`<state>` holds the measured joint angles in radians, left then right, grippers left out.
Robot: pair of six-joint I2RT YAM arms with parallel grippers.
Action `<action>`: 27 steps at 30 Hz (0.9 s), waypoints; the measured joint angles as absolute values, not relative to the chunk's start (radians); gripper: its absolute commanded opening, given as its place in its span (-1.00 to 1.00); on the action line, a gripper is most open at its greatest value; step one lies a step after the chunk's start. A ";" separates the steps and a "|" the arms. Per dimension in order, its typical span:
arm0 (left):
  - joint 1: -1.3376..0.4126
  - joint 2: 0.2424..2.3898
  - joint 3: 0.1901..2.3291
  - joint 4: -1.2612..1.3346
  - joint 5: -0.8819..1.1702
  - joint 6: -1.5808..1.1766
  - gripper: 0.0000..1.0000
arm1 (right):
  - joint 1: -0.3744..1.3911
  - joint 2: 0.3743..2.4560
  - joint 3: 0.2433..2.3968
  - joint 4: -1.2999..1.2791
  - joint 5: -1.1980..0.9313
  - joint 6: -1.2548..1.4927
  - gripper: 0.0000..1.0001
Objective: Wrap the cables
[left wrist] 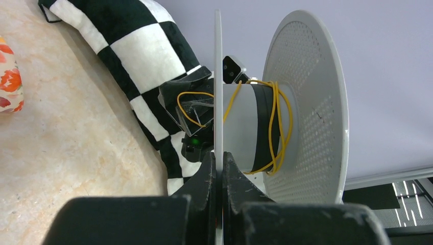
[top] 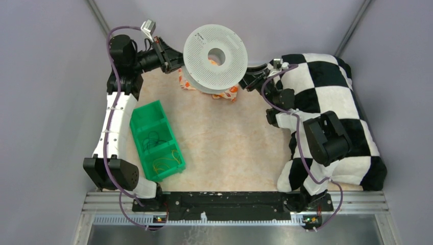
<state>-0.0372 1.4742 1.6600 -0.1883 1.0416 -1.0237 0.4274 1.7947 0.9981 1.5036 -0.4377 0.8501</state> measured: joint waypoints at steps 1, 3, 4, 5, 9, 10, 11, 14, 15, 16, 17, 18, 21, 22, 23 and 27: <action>-0.035 1.473 1.658 -0.186 1.042 -1.024 -1.00 | 0.429 1.795 0.998 1.504 -0.438 0.850 -0.20; -0.030 1.472 1.653 -0.184 1.043 -1.024 -1.00 | 0.432 1.795 0.998 1.504 -0.439 0.849 -0.20; -0.027 1.472 1.651 -0.183 1.044 -1.025 -1.00 | 0.432 1.795 0.997 1.504 -0.439 0.849 -0.21; -0.025 1.472 1.649 -0.181 1.044 -1.026 -1.00 | 0.433 1.795 0.997 1.504 -0.439 0.848 -0.20; -0.017 1.470 1.639 -0.179 1.044 -1.028 -1.00 | 0.435 1.794 0.997 1.504 -0.439 0.846 -0.25; -0.016 1.469 1.636 -0.179 1.044 -1.028 -1.00 | 0.435 1.794 0.997 1.504 -0.439 0.846 -0.29; -0.015 1.468 1.632 -0.178 1.044 -1.028 -1.00 | 0.436 1.794 0.996 1.504 -0.439 0.844 -0.37; -0.013 1.465 1.621 -0.176 1.045 -1.030 -1.00 | 0.436 1.792 0.995 1.504 -0.438 0.837 -0.66; -0.013 1.464 1.618 -0.175 1.046 -1.032 -1.00 | 0.436 1.790 0.995 1.504 -0.438 0.834 -0.76; -0.013 1.463 1.614 -0.173 1.048 -1.035 -1.00 | 0.436 1.787 0.995 1.504 -0.438 0.833 -0.86; -0.013 1.463 1.613 -0.173 1.049 -1.035 -1.00 | 0.436 1.784 0.995 1.504 -0.438 0.830 -0.97; -0.013 1.463 1.613 -0.172 1.050 -1.037 -1.00 | 0.436 1.782 0.995 1.504 -0.438 0.829 -1.00; -0.013 1.461 1.609 -0.168 1.051 -1.042 -1.00 | 0.436 1.779 0.994 1.505 -0.438 0.829 -1.00; -0.013 1.459 1.607 -0.167 1.050 -1.043 -1.00 | 0.436 1.777 0.992 1.504 -0.437 0.829 -1.00; -0.013 1.457 1.606 -0.165 1.050 -1.045 -1.00 | 0.436 1.773 0.983 1.504 -0.438 0.829 -1.00; 0.003 1.445 1.599 -0.163 1.052 -1.047 -1.00 | 0.436 1.758 0.944 1.504 -0.436 0.828 -1.00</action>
<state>0.0032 1.4448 1.5993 -0.1631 1.0519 -1.0470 0.4358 1.7576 0.9443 1.5043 -0.4358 0.8280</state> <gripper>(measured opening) 0.026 0.010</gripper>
